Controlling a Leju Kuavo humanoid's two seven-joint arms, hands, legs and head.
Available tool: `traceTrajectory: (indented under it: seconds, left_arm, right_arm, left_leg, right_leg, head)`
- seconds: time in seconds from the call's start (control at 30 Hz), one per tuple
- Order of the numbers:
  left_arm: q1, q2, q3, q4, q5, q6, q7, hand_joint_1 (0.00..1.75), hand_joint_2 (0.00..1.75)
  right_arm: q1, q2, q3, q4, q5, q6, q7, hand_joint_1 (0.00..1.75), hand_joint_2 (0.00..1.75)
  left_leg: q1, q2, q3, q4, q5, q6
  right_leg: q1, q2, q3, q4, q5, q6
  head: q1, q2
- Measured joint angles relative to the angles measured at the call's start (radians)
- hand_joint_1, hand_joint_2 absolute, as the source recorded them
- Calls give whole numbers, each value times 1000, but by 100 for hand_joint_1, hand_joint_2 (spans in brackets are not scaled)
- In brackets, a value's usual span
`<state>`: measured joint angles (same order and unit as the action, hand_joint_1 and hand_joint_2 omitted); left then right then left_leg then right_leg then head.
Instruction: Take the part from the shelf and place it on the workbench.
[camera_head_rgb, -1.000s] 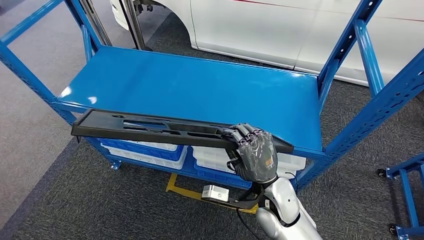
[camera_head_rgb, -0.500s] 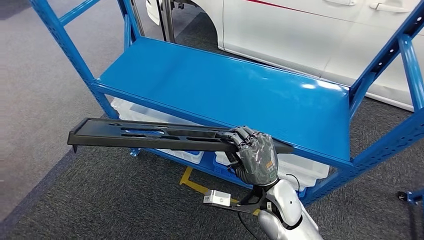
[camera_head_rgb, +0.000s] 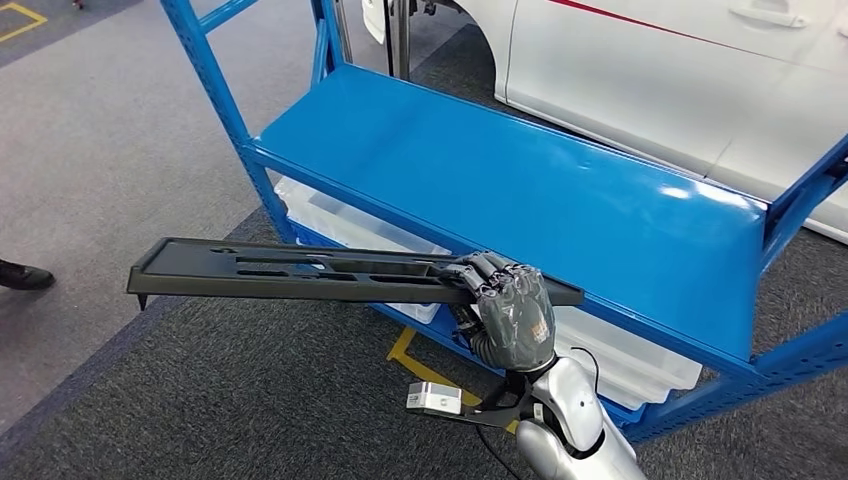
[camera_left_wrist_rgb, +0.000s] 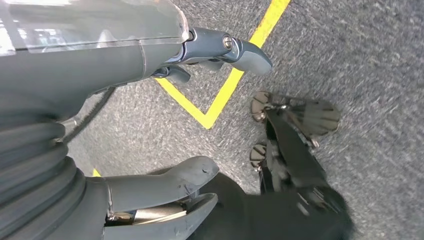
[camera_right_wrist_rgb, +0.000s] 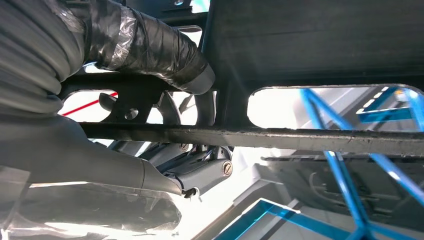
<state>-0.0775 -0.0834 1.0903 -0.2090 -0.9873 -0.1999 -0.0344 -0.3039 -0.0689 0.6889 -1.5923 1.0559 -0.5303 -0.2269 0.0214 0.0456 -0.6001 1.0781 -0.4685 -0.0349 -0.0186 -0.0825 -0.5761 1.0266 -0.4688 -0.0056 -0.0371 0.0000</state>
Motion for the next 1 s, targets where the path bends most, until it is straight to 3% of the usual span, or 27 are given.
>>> traceTrajectory:
  seconds: [0.07, 0.13, 0.17, 0.23, 0.3, 0.33, 0.37, 0.4, 0.43, 0.47, 0.53, 0.57, 0.63, 0.67, 0.73, 0.8, 0.87, 0.9, 0.93, 1.0]
  left_arm:
    - [-1, 1, 0, 0, 0, 1, 3, 0, 175]
    - [1, 2, 1, 0, 0, 2, 5, 0, 175]
    - [3, 2, 1, 0, 0, 2, 5, 0, 175]
    - [4, 2, 2, 0, -1, 2, 6, 0, 175]
    - [3, 2, 3, 0, -1, 2, 6, 0, 175]
    - [3, 2, 3, 0, -1, 2, 6, 0, 175]
    - [3, 2, 4, 0, -1, 2, 6, 0, 175]
    - [3, 2, 5, 0, -1, 2, 6, 0, 175]
    - [3, 2, 6, 0, -1, 2, 6, 0, 175]
    - [4, 2, 6, 0, -1, 2, 6, 0, 175]
    - [2, -1, 6, 0, -1, 2, 6, 0, 175]
    - [2, -1, 6, 0, -1, 2, 6, 0, 175]
    - [4, -2, 7, 1, -2, 4, 7, 0, 175]
    - [6, -1, 7, 1, -2, 5, 8, 0, 175]
    - [7, -1, 8, 1, -4, 9, 10, 0, 175]
    - [4, 0, 8, 1, -5, 13, 13, 0, 175]
    - [2, 0, 8, 1, -6, 15, 14, 0, 175]
    - [3, 0, 8, 1, -6, 16, 14, 0, 175]
    - [5, 0, 8, 1, -6, 17, 15, 0, 175]
    - [7, 0, 8, 1, -7, 19, 15, 0, 175]
  right_arm:
    - [1, -1, 0, -8, -7, 0, -4, 175, 175]
    - [2, -1, 1, -13, -11, 0, -6, 175, 175]
    - [2, -1, 1, -15, -11, 1, -6, 175, 175]
    - [2, -2, 1, -19, -12, 2, -6, 175, 175]
    - [6, -5, 1, -21, -14, 2, -6, 175, 175]
    - [9, -7, 1, -22, -15, 3, -6, 175, 175]
    - [12, -8, 1, -22, -15, 3, -6, 175, 175]
    - [15, -9, 1, -22, -15, 3, -6, 175, 175]
    - [16, -10, 1, -22, -16, 3, -6, 175, 175]
    - [16, -10, 1, -22, -16, 3, -6, 175, 175]
    - [16, -11, 1, -23, -16, 3, -6, 175, 175]
    - [16, -12, 2, -25, -16, 3, -6, 175, 175]
    - [16, -12, 2, -28, -18, 3, -7, 175, 175]
    - [15, -12, 2, -29, -19, 3, -7, 175, 175]
    - [16, -12, 2, -32, -23, 4, -9, 175, 175]
    - [19, -12, 2, -35, -26, 3, -13, 175, 175]
    - [23, -12, 2, -37, -31, 3, -17, 175, 175]
    - [26, -12, 2, -38, -32, 3, -19, 175, 175]
    - [27, -12, 2, -40, -34, 2, -20, 175, 175]
    - [29, -12, 2, -48, -36, 2, -22, 175, 175]
  left_leg:
    - [-7, 14, 20, -50, 11, 15]
    - [-10, -9, 15, -52, 17, 34]
    - [-9, -19, 14, -55, 21, 41]
    - [-6, -37, 13, -62, 30, 57]
    - [-8, -58, 8, -63, 35, 66]
    - [-10, -71, 5, -62, 37, 68]
    - [-12, -85, 3, -61, 38, 70]
    - [-14, -99, 3, -60, 39, 71]
    - [-17, -114, 3, -59, 39, 71]
    - [-18, -127, 3, -58, 39, 70]
    - [-19, -152, -2, -53, 41, 66]
    - [-17, -164, -7, -52, 43, 60]
    - [-12, -188, -15, -55, 49, 46]
    - [-12, -188, -18, -52, 49, 40]
    - [-16, -141, -38, -9, 20, 31]
    - [-14, -76, -93, 105, -41, 24]
    - [-9, -53, -143, 208, -78, 16]
    - [-7, -50, -145, 213, -71, 14]
    - [-5, -46, -126, 182, -49, 12]
    - [-7, -16, -51, 49, 8, 16]
  right_leg:
    - [5, -16, 0, 5, -3, 11]
    - [7, -31, 2, 2, -2, 21]
    - [5, -25, 1, 6, -7, 27]
    - [0, 20, -20, 61, -50, 33]
    - [0, 68, -78, 190, -121, 32]
    - [2, 76, -107, 253, -145, 30]
    - [3, 79, -124, 286, -149, 27]
    - [5, 82, -121, 280, -133, 23]
    - [7, 88, -100, 235, -100, 17]
    - [8, 105, -66, 165, -61, 9]
    - [9, 151, -11, 46, -15, -5]
    - [10, 165, 0, 19, -9, -8]
    - [11, 154, 3, 6, -9, -7]
    - [10, 141, 6, 0, -6, -9]
    - [4, 111, 16, -14, -1, -15]
    - [5, 80, 20, -19, 0, -19]
    - [7, 48, 19, -17, -3, -18]
    - [7, 34, 18, -15, -5, -17]
    - [7, 20, 18, -13, -8, -16]
    - [8, -4, 20, -7, -14, -10]
  head:
    - [0, 0]
    - [1, 0]
    - [1, 0]
    - [1, 0]
    - [2, 0]
    - [2, 0]
    - [2, 0]
    - [2, 0]
    - [2, 0]
    - [1, 0]
    - [1, 0]
    - [1, 0]
    - [1, 0]
    - [1, 0]
    - [-2, 0]
    - [-5, 0]
    - [-5, 0]
    - [-5, 0]
    - [-5, 0]
    - [-5, 0]
